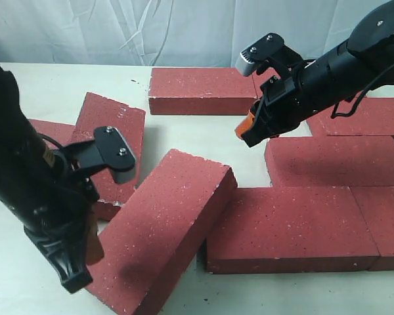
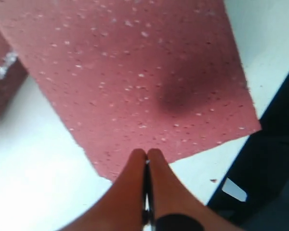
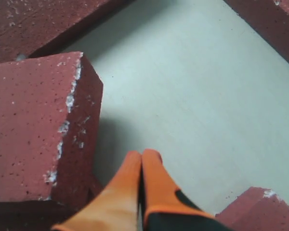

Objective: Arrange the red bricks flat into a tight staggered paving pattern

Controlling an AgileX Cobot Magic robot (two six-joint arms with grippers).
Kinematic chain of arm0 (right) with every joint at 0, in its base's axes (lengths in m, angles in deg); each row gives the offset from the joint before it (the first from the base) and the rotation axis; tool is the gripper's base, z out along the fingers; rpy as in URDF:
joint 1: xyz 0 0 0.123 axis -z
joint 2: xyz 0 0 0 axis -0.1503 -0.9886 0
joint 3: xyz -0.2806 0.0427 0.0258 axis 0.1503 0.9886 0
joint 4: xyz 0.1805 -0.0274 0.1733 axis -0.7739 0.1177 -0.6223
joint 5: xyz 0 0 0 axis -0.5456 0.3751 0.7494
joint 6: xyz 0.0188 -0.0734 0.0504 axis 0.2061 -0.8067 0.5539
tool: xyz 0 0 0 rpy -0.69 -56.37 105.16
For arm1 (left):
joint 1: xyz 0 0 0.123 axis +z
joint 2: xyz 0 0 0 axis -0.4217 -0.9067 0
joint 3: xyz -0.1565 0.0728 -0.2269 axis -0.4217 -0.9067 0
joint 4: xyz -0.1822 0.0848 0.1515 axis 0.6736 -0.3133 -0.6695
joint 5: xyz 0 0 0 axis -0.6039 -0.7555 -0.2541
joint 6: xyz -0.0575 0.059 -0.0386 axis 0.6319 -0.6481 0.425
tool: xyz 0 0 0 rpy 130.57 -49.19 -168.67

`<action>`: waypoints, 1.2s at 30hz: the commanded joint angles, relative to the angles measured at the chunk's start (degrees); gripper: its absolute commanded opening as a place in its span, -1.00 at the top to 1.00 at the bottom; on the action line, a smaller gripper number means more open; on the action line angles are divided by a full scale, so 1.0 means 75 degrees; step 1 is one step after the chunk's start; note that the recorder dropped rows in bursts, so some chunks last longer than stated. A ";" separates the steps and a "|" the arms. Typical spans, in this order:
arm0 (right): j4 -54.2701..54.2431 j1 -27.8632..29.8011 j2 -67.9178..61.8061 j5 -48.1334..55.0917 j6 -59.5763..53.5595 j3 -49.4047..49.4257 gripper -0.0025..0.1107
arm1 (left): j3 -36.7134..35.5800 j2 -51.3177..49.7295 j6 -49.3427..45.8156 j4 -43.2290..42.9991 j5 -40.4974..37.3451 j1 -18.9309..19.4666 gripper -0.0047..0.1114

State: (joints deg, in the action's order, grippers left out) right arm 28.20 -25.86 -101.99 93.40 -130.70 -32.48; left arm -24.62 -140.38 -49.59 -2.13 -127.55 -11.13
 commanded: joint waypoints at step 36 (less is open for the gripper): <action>0.0137 -0.0077 -0.0402 -0.0383 -0.0030 -0.0054 0.97 | -0.0913 -0.0468 0.2351 -0.0843 0.3984 -0.1479 0.92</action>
State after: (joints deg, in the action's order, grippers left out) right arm 28.36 -26.44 -106.18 88.94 -130.83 -32.62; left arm -32.25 -144.58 -32.18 -7.16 -104.50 -21.83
